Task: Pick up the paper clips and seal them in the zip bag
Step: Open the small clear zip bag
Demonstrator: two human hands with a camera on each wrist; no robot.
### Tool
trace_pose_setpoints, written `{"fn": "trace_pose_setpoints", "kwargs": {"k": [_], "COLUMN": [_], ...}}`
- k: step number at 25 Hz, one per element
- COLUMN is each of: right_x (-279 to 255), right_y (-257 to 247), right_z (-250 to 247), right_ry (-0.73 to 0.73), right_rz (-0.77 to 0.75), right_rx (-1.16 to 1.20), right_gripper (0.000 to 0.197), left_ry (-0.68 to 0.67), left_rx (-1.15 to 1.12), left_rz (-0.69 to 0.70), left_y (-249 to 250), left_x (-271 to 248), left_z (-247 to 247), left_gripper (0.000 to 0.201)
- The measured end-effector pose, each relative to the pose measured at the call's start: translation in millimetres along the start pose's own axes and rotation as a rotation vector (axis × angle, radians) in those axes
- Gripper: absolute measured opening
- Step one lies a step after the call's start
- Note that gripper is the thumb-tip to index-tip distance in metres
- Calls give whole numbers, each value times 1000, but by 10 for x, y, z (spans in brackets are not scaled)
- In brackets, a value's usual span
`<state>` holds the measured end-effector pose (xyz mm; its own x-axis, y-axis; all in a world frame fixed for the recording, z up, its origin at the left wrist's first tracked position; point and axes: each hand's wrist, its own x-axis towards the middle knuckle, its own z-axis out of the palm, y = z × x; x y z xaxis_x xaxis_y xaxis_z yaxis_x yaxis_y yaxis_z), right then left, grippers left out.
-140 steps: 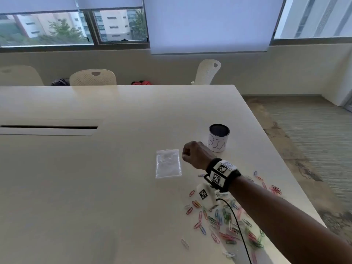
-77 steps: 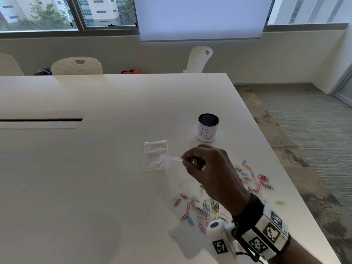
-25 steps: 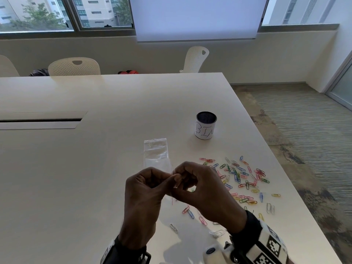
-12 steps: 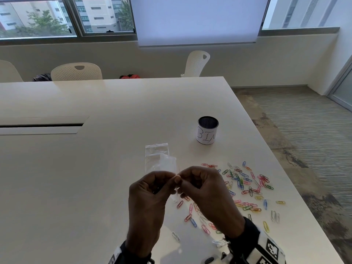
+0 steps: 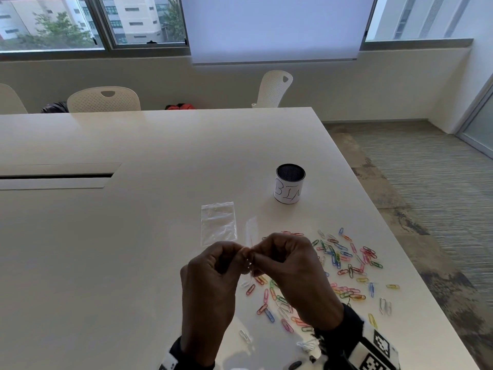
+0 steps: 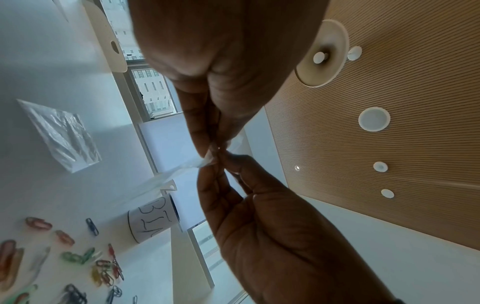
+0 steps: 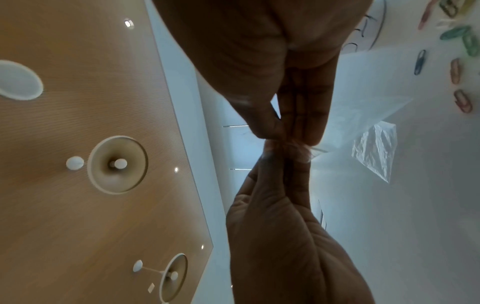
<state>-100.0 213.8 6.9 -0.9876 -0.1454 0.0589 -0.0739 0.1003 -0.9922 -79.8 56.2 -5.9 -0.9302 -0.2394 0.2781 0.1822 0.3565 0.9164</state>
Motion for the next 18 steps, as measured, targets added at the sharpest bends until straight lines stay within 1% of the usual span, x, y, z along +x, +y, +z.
{"fn": "trace_pose_setpoints", "kwargs": {"k": [2, 4, 5, 7, 9, 10, 13, 16, 18], "right_x": [5, 9, 10, 11, 22, 35, 63, 62, 65], "right_y": [2, -3, -13, -21, -35, -47, -89, -104, -99], "right_z": [-30, -53, -56, -40, -5, 6, 4, -10, -32], "right_ry": [-15, -20, -27, -27, 10, 39, 65, 54, 87], "right_rz": [57, 105, 112, 82, 4, -47, -143, -143, -150], "right_rx": [129, 217, 204, 24, -178, -229, -266, -293, -334], "right_gripper": [5, 4, 3, 2, 6, 8, 7, 3, 7], "left_ry": [6, 8, 4, -17, -36, -40, -20, -3, 18], "left_rx": [18, 11, 13, 38, 74, 91, 131, 139, 146], "left_rz": [-1, -18, -17, 5, 28, 42, 83, 90, 95], "left_y": [-4, 6, 15, 32, 40, 32, 1, 4, 23], "left_x": [10, 16, 16, 1, -19, -25, -21, -12, -14], "left_z": [-6, -21, -26, -15, 13, 28, 53, 52, 53], "left_gripper": [3, 4, 6, 8, 14, 16, 13, 8, 9]}}
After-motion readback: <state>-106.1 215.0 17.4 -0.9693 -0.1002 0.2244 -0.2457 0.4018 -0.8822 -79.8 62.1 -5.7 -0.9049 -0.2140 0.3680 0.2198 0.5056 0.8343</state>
